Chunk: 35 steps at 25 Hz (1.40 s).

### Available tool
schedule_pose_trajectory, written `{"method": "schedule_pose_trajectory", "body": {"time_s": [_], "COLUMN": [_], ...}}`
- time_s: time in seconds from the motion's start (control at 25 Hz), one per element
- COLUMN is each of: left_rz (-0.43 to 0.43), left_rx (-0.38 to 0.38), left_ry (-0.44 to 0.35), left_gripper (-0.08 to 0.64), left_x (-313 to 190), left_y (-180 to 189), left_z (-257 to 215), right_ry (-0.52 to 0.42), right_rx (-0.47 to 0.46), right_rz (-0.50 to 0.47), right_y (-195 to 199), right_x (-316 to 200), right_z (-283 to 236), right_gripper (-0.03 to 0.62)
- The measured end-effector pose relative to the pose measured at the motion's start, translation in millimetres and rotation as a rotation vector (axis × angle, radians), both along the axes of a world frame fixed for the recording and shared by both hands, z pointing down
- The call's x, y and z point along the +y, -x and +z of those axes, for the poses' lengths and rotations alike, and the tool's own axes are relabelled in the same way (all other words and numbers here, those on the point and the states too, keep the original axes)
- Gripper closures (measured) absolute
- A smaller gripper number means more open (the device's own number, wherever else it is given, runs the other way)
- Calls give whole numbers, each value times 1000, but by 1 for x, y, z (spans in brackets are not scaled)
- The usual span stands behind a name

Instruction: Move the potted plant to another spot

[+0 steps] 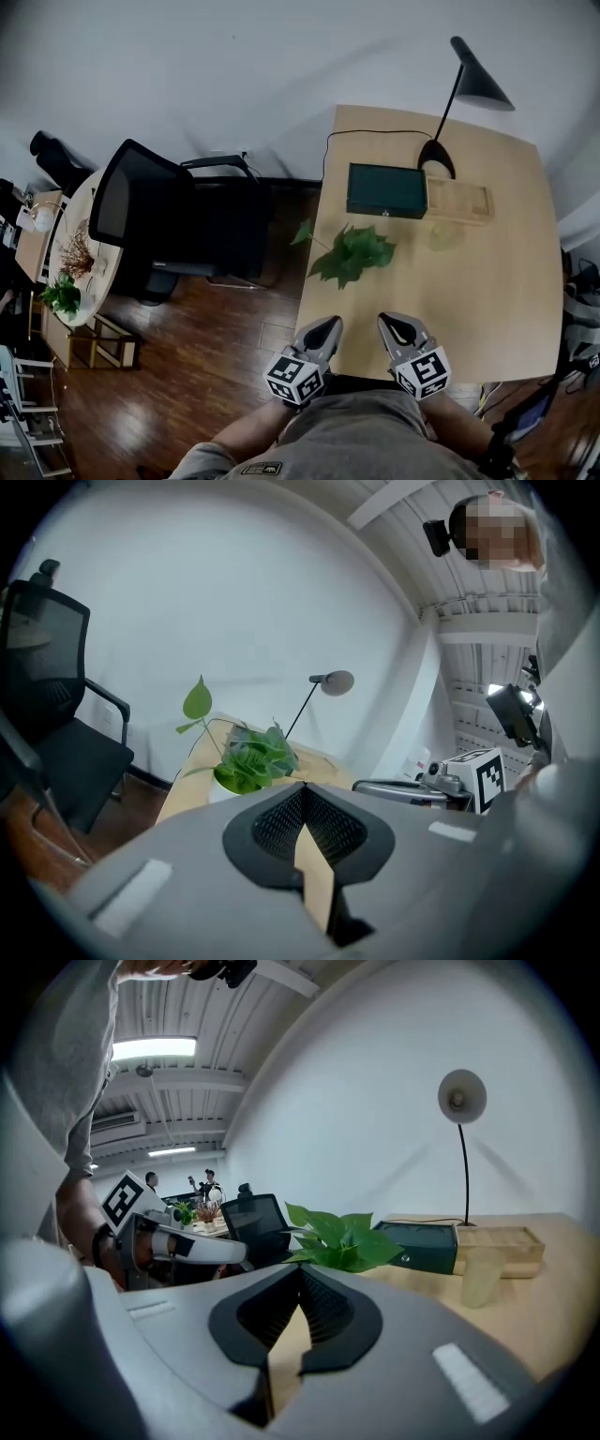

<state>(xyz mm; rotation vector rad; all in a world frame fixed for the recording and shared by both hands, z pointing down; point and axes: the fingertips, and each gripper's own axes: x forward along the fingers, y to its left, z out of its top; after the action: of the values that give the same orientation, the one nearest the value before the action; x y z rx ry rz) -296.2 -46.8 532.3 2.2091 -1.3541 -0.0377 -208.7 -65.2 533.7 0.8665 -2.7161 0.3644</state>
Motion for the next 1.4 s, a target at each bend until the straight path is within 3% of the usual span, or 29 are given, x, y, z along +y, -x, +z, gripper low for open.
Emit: {"method": "schedule_pose_trajectory", "body": {"time_s": [0.32, 0.48, 0.56, 0.72, 1.08, 1.24, 1.4], "left_rz": [-80, -68, -37, 26, 228, 338, 406], "left_rx": [-131, -214, -265, -348, -463, -506, -560], "left_ry": [84, 104, 105, 98, 9, -32, -52], "left_gripper": [560, 538, 474, 360, 221, 176, 177], "left_x": [-38, -54, -60, -74, -103, -118, -130], "left_y": [25, 32, 35, 40, 36, 37, 33], "left_z": [60, 89, 103, 125, 135, 134, 132], "right_ry": [27, 41, 52, 34, -26, -53, -80], "right_rx": [71, 91, 107, 156, 207, 208, 189], "right_rz": [-82, -129, -170, -266, -437, -530, -592], "right_y": [17, 27, 35, 49, 70, 78, 89], "right_x": [-48, -66, -73, -85, -106, -112, -113], "right_z": [51, 78, 91, 113, 134, 135, 134], "right_gripper": [586, 550, 393, 266, 155, 144, 144]}}
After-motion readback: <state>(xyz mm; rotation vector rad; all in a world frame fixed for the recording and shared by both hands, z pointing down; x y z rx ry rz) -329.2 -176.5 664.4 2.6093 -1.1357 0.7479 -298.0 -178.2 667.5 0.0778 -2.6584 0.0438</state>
